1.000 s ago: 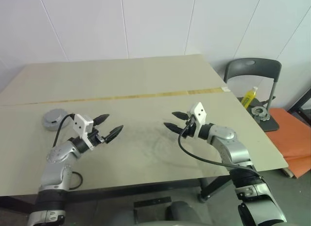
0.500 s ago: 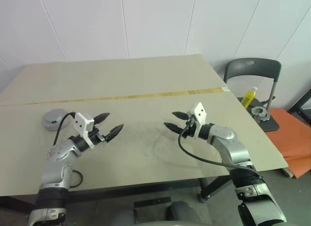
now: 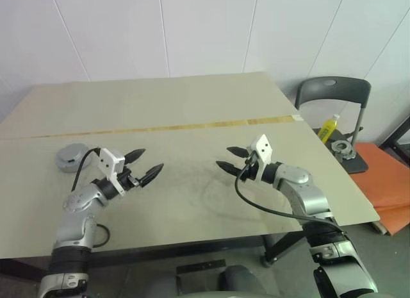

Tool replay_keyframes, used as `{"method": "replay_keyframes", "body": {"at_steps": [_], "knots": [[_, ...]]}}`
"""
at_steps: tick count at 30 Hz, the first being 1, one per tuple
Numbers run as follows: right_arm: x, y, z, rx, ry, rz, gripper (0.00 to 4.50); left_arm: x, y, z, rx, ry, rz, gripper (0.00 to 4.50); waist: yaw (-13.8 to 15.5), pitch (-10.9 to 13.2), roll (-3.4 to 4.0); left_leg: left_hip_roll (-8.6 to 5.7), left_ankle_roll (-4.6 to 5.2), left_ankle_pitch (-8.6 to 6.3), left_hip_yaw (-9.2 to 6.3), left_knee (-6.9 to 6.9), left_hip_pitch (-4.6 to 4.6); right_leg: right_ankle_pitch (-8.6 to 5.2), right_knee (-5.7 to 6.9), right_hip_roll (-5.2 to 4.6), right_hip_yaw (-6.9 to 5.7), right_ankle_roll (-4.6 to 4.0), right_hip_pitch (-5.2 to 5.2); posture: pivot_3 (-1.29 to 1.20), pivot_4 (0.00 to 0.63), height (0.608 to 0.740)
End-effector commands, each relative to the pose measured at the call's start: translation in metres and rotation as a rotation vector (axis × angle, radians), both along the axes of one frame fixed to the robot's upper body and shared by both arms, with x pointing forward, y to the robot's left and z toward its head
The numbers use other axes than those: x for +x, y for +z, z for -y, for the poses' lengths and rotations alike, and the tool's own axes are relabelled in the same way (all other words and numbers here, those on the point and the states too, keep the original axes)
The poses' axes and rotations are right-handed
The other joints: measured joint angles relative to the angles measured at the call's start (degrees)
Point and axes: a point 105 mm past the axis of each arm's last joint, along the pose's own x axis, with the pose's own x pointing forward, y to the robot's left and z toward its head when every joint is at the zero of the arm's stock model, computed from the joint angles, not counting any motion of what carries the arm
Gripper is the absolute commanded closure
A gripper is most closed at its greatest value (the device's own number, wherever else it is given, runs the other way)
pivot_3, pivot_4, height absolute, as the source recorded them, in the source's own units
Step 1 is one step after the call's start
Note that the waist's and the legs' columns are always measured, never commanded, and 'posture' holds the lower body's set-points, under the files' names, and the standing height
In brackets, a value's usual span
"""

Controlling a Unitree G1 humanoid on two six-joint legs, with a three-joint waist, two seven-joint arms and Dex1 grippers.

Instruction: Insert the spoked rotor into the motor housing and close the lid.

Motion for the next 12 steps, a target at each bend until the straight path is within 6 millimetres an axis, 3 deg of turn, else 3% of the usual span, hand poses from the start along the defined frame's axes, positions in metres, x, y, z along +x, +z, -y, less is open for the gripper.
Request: {"method": "replay_keyframes", "body": {"at_steps": [1,12], "knots": [[0.006,0.015,0.006,0.007,-0.015,0.044,1.07,0.004,0.011,0.006,0.012,-0.019,0.055,0.03,0.0,0.0,0.00,0.00,0.00,0.00,0.00,0.00,0.00,0.00,0.00,0.00,0.00,0.00,0.00,0.00,0.000,0.740],[0.007,0.017,0.016,-0.005,-0.050,0.046,1.07,0.009,0.007,0.015,0.009,-0.047,0.051,0.03,0.1,0.0,0.00,0.00,0.00,0.00,0.00,0.02,0.03,0.00,0.01,0.01,0.00,0.00,0.03,0.00,0.000,0.740]]}}
